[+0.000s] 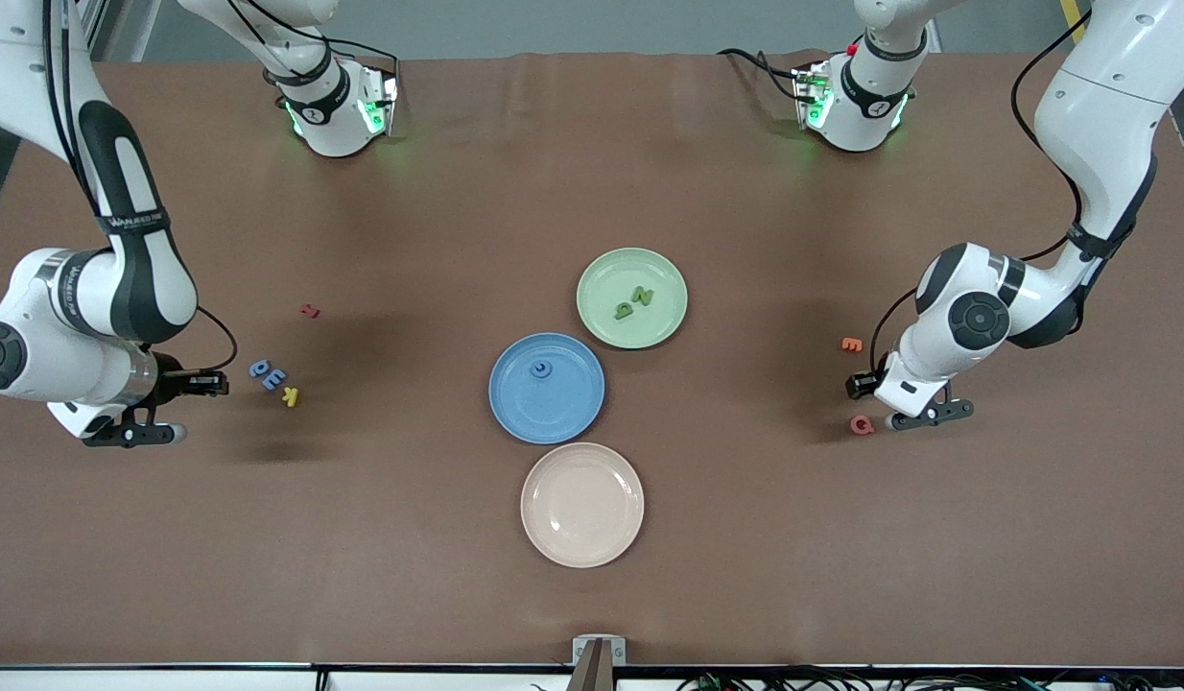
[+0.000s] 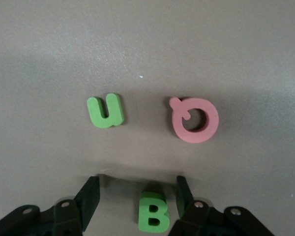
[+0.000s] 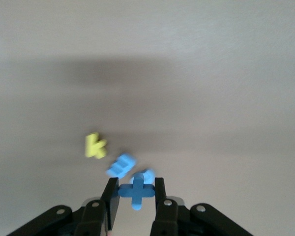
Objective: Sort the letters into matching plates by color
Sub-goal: 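Lift the B with the left gripper while the right gripper places the plus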
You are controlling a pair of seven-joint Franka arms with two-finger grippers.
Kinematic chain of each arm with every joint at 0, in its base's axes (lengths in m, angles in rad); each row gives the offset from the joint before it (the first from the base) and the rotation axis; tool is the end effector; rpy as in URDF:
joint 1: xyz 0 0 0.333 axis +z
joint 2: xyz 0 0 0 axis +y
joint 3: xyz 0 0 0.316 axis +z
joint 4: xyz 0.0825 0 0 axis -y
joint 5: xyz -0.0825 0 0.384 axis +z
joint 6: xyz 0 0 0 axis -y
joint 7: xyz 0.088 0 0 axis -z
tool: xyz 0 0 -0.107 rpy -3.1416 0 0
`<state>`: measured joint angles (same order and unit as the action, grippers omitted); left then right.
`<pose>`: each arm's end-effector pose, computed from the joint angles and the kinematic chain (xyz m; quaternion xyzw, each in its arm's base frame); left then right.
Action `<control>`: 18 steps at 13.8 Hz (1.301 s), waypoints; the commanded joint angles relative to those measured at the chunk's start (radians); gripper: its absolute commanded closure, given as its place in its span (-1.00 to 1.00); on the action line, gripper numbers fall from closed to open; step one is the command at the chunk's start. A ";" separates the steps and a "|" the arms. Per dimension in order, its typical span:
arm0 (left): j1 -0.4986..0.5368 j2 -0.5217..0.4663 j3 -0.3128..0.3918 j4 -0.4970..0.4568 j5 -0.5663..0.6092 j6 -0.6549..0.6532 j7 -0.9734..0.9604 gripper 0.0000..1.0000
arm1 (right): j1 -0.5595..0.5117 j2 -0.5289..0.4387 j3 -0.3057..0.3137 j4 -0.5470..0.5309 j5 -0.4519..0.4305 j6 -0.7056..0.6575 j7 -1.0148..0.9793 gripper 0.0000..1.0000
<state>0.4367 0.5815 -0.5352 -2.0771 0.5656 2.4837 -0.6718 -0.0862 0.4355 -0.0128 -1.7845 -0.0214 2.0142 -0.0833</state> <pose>0.5725 -0.0620 0.1743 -0.9958 -0.0871 0.0105 0.0263 0.6250 -0.0628 0.2956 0.9946 -0.0019 -0.1034 0.0025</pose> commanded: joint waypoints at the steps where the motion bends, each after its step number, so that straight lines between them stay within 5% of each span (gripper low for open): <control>1: 0.011 -0.022 -0.009 -0.038 0.019 0.012 -0.002 -0.41 | 0.129 0.006 0.000 0.046 0.000 -0.075 0.228 0.64; 6: 0.028 -0.048 -0.011 -0.084 0.019 0.012 -0.002 -0.19 | 0.386 0.043 0.002 0.106 0.224 -0.046 0.592 0.64; 11: 0.027 -0.045 -0.012 -0.110 0.019 0.021 -0.002 0.13 | 0.638 0.282 0.002 0.287 0.222 0.165 1.014 0.65; 13: 0.028 -0.045 -0.012 -0.113 0.020 0.027 0.000 0.49 | 0.683 0.350 0.002 0.335 0.224 0.256 1.086 0.66; 16: 0.028 -0.072 -0.023 -0.113 0.019 0.024 0.005 0.96 | 0.729 0.396 0.000 0.376 0.221 0.285 1.128 0.67; 18: 0.030 -0.104 -0.049 -0.110 0.019 0.017 -0.006 0.96 | 0.738 0.397 0.000 0.376 0.219 0.285 1.136 0.67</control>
<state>0.4552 0.5291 -0.5569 -2.1568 0.5689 2.4943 -0.6706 0.6383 0.8239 -0.0003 -1.4457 0.1881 2.3187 1.0320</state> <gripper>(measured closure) 0.692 0.665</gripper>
